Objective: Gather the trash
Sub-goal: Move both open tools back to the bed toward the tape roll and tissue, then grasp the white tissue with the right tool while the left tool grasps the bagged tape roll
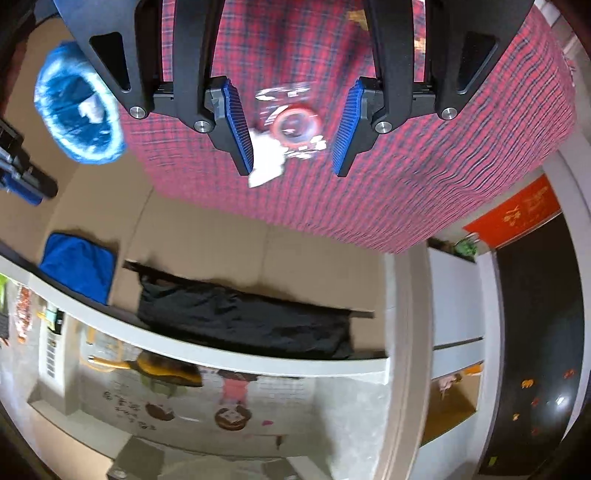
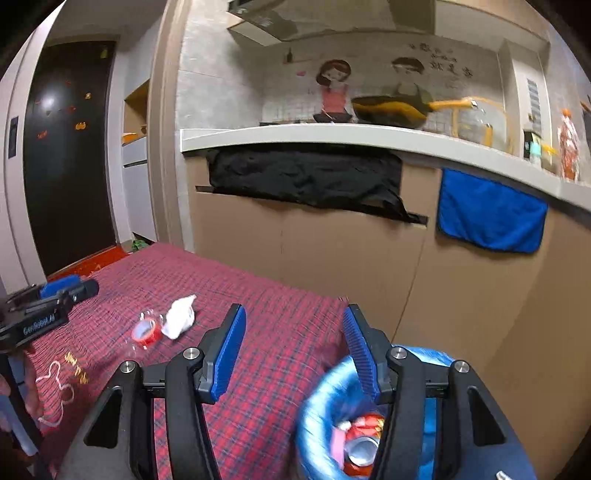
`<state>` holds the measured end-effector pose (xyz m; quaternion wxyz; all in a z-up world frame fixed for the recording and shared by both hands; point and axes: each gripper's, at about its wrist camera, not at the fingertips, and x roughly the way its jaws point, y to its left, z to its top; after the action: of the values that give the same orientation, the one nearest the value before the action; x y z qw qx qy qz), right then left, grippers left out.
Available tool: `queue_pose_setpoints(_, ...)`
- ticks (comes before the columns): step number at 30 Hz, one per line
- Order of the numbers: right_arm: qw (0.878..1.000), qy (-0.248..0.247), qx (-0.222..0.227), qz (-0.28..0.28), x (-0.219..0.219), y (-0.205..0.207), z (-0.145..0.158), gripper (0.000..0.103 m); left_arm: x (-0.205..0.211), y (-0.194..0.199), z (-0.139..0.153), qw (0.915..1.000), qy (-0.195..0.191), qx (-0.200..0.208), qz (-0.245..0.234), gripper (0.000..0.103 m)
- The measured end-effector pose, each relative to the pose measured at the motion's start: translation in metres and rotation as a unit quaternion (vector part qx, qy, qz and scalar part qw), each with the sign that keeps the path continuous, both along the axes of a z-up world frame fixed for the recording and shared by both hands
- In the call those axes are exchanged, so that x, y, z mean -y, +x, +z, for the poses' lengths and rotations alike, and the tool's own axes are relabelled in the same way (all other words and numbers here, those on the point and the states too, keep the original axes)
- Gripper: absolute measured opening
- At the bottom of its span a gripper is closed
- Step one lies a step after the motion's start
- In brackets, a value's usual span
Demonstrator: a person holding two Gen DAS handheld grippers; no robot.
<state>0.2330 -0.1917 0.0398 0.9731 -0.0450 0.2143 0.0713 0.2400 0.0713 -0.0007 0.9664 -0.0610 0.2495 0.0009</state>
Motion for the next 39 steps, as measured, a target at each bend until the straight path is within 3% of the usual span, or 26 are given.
queue_pose_setpoints(7, 0.999, -0.007, -0.027, 0.036, -0.054, 0.024, -0.01, 0.052, -0.048, 0.008, -0.021, 0.9996, -0.005, -0.024, 0.013, 0.046)
queue_pose_setpoints(15, 0.996, -0.014, -0.062, 0.06, -0.093, 0.05, -0.03, 0.052, -0.08, 0.017, -0.041, 0.9982, -0.025, -0.055, -0.006, 0.046)
queue_pose_setpoints(22, 0.982, 0.006, -0.152, 0.112, -0.109, 0.084, -0.061, 0.052, -0.088, 0.027, -0.049, 0.9951, -0.051, -0.074, -0.041, 0.046)
queue_pose_setpoints(28, 0.971, -0.011, -0.194, 0.136, -0.135, 0.113, -0.086, 0.052, -0.09, 0.035, -0.053, 0.9933, -0.056, -0.086, -0.054, 0.046)
queue_pose_setpoints(32, 0.97, -0.035, -0.197, 0.141, -0.154, 0.138, -0.097, 0.05, -0.094, 0.039, -0.057, 0.9925, -0.048, -0.098, -0.055, 0.046)
queue_pose_setpoints(36, 0.965, -0.015, -0.222, 0.138, -0.161, 0.171, -0.106, 0.05, -0.098, 0.042, -0.062, 0.9913, -0.041, -0.112, -0.056, 0.046)
queue_pose_setpoints(39, 0.953, 0.028, -0.264, 0.144, -0.163, 0.192, -0.115, 0.036, -0.101, 0.044, -0.067, 0.9901, -0.042, -0.122, -0.054, 0.046)
